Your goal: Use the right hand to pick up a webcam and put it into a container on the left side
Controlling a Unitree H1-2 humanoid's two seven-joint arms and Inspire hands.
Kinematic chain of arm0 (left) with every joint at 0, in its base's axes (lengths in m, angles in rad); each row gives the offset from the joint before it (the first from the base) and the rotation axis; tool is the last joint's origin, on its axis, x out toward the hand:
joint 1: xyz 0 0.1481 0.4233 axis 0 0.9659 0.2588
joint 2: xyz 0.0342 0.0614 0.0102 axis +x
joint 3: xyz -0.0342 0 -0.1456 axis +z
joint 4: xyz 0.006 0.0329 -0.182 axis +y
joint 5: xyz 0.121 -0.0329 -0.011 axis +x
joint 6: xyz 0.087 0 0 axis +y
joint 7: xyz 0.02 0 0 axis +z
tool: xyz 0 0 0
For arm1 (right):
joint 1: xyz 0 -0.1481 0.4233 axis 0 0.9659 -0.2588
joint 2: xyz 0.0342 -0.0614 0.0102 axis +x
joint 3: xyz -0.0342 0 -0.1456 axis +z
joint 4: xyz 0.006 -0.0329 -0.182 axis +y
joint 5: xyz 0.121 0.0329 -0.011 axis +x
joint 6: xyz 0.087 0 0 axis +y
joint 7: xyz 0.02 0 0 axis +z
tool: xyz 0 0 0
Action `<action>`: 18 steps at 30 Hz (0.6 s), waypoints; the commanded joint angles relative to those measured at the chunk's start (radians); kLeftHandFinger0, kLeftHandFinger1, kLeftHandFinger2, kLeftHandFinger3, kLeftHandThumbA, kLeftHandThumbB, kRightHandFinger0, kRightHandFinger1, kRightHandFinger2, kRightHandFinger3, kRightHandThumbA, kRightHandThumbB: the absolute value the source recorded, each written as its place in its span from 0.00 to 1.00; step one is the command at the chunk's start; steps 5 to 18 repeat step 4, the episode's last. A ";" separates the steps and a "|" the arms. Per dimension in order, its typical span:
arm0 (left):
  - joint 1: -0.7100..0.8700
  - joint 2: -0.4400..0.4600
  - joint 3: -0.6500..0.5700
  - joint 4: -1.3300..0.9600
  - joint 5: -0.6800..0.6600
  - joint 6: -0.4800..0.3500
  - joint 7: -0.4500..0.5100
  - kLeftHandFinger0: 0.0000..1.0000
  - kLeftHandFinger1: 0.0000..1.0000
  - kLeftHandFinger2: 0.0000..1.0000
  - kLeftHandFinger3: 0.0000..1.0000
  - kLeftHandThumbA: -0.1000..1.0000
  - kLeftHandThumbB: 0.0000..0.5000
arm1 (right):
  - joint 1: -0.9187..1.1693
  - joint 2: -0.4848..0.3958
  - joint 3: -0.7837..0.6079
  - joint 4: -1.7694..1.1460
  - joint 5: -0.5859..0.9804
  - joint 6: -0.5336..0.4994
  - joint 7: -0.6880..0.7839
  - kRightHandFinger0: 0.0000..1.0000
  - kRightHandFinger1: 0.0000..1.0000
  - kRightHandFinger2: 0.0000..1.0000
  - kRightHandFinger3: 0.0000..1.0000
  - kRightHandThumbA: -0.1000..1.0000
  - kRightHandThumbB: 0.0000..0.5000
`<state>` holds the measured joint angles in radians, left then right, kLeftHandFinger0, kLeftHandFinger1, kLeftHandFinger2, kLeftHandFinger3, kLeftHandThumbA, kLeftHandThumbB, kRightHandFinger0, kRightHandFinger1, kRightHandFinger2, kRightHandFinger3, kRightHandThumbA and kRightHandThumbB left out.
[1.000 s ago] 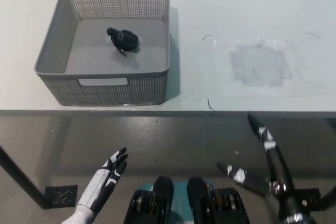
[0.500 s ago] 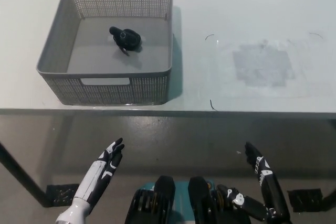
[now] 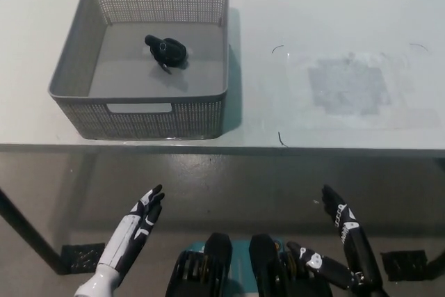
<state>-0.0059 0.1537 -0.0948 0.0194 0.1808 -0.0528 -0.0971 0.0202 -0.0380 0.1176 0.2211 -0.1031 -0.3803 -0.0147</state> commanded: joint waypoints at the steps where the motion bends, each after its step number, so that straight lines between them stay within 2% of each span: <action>1: 0.003 0.002 0.010 -0.036 0.005 -0.029 0.019 1.00 1.00 1.00 1.00 1.00 0.15 | -0.023 -0.007 0.007 -0.014 -0.055 -0.034 -0.007 1.00 1.00 1.00 1.00 0.94 0.43; 18: 0.006 0.000 0.009 -0.034 0.000 -0.035 0.017 1.00 1.00 1.00 1.00 1.00 0.14 | -0.021 -0.009 0.008 -0.015 -0.057 -0.033 -0.006 1.00 1.00 1.00 1.00 0.93 0.45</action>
